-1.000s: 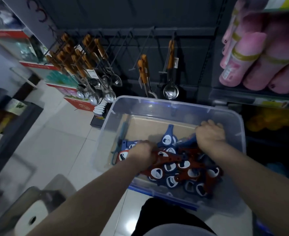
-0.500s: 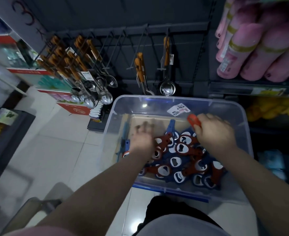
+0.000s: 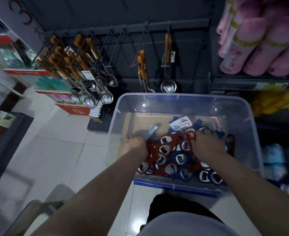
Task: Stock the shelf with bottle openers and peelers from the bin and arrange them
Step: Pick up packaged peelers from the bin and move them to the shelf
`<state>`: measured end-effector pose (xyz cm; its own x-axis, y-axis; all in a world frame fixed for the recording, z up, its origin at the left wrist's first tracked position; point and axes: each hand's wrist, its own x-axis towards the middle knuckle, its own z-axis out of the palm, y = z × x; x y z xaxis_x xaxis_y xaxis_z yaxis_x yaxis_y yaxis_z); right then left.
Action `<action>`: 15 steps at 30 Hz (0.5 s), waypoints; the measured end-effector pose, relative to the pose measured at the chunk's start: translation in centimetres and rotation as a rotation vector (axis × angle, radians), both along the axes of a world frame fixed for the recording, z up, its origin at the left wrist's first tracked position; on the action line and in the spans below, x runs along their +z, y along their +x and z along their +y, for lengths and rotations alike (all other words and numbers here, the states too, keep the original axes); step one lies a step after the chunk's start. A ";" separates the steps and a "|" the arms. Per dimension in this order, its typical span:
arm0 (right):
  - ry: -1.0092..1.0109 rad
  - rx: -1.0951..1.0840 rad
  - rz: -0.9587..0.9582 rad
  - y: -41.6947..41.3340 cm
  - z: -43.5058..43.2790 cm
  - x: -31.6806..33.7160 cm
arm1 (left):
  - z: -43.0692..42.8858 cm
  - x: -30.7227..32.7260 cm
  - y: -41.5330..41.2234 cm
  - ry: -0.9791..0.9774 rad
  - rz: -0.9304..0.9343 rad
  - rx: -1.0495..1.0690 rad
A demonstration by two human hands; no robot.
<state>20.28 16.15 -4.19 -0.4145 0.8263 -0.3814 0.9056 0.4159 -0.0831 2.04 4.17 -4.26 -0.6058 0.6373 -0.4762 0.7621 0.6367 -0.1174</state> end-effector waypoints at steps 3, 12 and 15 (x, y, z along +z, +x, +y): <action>-0.154 -0.202 0.063 0.4 0.5 -0.4 | 1.3 1.4 0.8 0.255 -0.068 0.009; -0.177 -0.293 0.475 1.6 3.4 1.8 | 4.7 2.0 4.6 0.371 -0.349 -0.065; -0.207 -0.336 0.354 4.2 4.4 1.2 | 5.7 2.1 6.5 0.361 -0.319 -0.186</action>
